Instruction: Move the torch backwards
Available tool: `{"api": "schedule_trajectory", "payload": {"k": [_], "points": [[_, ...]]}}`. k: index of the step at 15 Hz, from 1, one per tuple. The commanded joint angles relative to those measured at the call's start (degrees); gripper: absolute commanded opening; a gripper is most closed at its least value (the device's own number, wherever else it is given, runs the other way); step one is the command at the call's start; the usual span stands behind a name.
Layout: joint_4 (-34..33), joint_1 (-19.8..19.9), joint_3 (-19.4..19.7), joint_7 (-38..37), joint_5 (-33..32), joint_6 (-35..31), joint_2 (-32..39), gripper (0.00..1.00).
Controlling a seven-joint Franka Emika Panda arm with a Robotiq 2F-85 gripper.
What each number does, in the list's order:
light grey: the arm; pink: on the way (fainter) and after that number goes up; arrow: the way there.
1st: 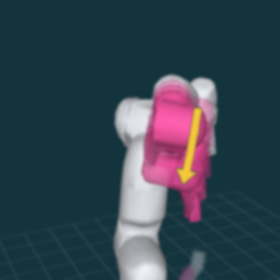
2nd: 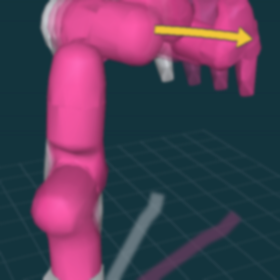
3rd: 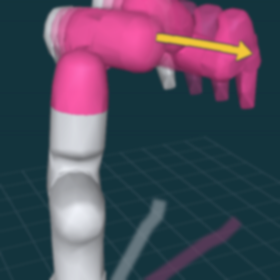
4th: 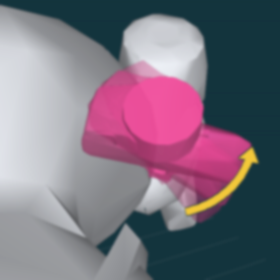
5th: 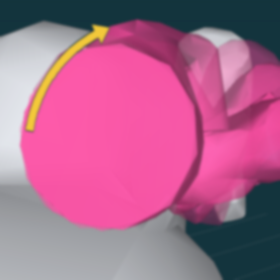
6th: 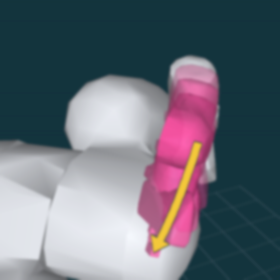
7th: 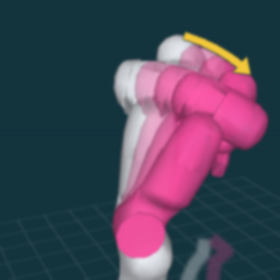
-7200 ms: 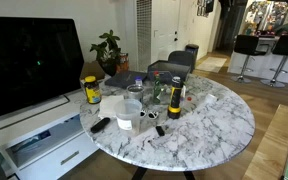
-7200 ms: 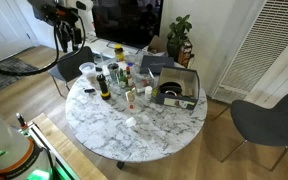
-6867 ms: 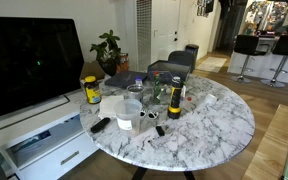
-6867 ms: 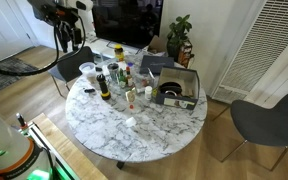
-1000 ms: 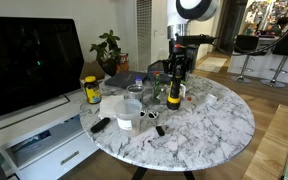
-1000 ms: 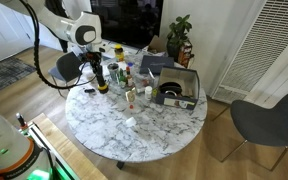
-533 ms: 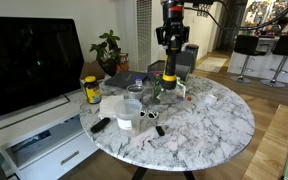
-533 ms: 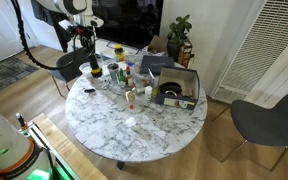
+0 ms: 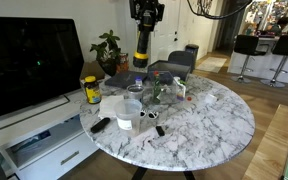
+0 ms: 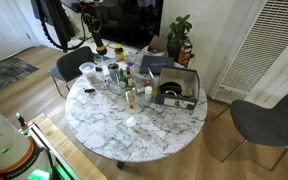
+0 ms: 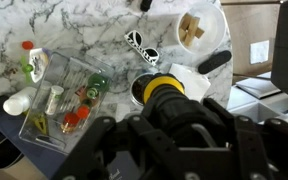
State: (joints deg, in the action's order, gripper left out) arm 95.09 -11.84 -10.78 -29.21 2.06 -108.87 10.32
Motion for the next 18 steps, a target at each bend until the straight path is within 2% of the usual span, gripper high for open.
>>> {"api": "schedule_trajectory", "payload": {"k": [1, 9, 18], "points": [[-13.59, -1.02, 1.44, -0.37, -0.51, 1.22, 9.52, 0.27], [-34.88, -2.65, 5.1, -0.09, -0.18, 0.58, 26.62, 0.27], [-50.61, -2.11, 8.18, -2.83, 1.66, 0.57, 42.44, 0.27]]}}
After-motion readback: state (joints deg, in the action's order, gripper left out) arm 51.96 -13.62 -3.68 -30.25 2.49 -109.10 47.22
